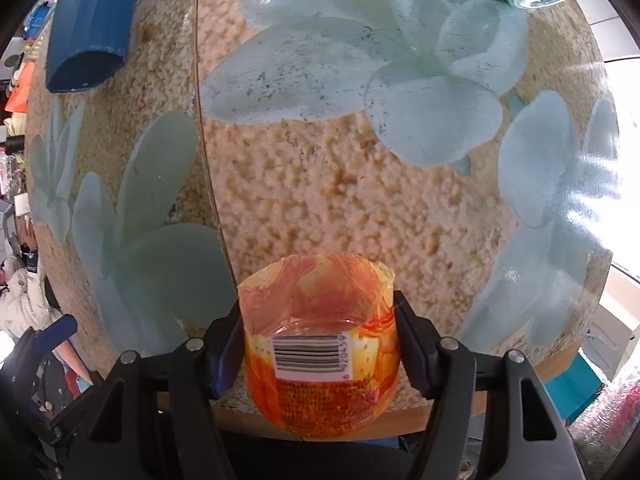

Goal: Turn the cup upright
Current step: 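Bring the right tool to the orange cup and close its fingers around it, then lift the orange cup with the right tool and rotate it opening-up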

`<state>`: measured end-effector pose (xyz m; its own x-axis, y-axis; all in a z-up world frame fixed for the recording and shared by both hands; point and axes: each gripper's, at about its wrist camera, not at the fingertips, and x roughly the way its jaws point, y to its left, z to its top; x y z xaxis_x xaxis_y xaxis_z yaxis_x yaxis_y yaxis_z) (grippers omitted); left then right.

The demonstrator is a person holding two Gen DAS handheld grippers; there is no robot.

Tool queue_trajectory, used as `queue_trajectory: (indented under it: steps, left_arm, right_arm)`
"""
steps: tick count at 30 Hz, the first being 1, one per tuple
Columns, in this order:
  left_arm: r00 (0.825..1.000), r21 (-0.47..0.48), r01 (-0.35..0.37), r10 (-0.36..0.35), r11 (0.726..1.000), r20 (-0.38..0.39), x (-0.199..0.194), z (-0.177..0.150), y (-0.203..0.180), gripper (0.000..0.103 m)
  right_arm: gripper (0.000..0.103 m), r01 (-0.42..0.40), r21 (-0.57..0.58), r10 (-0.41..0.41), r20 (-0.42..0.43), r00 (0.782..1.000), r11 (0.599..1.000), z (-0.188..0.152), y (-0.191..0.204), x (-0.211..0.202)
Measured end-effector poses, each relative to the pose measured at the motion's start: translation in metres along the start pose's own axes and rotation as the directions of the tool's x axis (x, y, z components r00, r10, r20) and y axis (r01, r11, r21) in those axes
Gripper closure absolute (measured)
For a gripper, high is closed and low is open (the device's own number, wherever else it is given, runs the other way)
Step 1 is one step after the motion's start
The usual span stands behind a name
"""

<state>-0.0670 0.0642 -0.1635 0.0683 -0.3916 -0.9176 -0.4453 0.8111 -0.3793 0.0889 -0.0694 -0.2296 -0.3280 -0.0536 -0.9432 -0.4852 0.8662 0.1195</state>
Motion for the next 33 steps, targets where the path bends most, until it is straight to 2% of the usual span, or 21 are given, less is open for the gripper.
queue_trajectory:
  steps: [4,7,10,13,16,19,21,27,32,33]
  left_arm:
    - [1.000,0.017,-0.001,0.001,1.000,0.010,0.000,0.002,-0.009,0.000]
    - [1.000,0.036,0.003,-0.004,0.999,0.030,-0.002,0.005,-0.019,0.000]
    - [0.999,0.062,0.008,-0.011,0.998,0.049,-0.006,0.010,-0.030,0.000]
    - [0.998,0.086,0.002,-0.007,0.996,0.062,-0.007,0.014,-0.040,0.000]
    - [0.998,0.102,-0.001,-0.006,0.995,0.063,-0.005,0.019,-0.048,0.000]
    - [0.998,0.117,0.003,-0.010,0.993,0.065,-0.004,0.021,-0.051,0.000]
    - [0.998,0.125,-0.007,-0.002,0.992,0.067,-0.003,0.024,-0.052,0.000]
    - [0.997,0.139,-0.040,0.030,0.989,0.077,0.008,0.032,-0.058,0.000]
    - [0.995,0.143,-0.072,0.060,0.987,0.083,0.024,0.036,-0.065,0.000]
    - [0.994,0.144,-0.075,0.063,0.987,0.085,0.026,0.036,-0.067,0.000]
  right_arm:
    - [0.039,-0.023,-0.009,0.024,0.046,0.999,1.000,-0.003,-0.004,-0.015]
    - [0.039,-0.038,-0.040,0.042,0.112,0.993,0.998,-0.005,-0.001,-0.032]
    - [0.039,-0.061,-0.097,0.081,0.217,0.973,0.993,-0.007,0.006,-0.051]
    - [0.039,-0.029,-0.156,0.080,0.330,0.940,0.987,-0.011,0.013,-0.070]
    - [0.039,-0.033,-0.208,0.121,0.425,0.897,0.978,-0.011,0.015,-0.081]
    - [0.039,0.000,-0.267,0.144,0.517,0.844,0.964,-0.014,0.012,-0.081]
    - [0.039,0.034,-0.316,0.167,0.586,0.793,0.948,-0.013,0.006,-0.081]
    - [0.039,0.101,-0.389,0.229,0.711,0.665,0.916,-0.009,-0.016,-0.060]
    - [0.039,0.109,-0.380,0.246,0.765,0.595,0.918,-0.011,-0.040,-0.042]
    - [0.039,0.106,-0.381,0.252,0.770,0.586,0.918,-0.012,-0.043,-0.040]
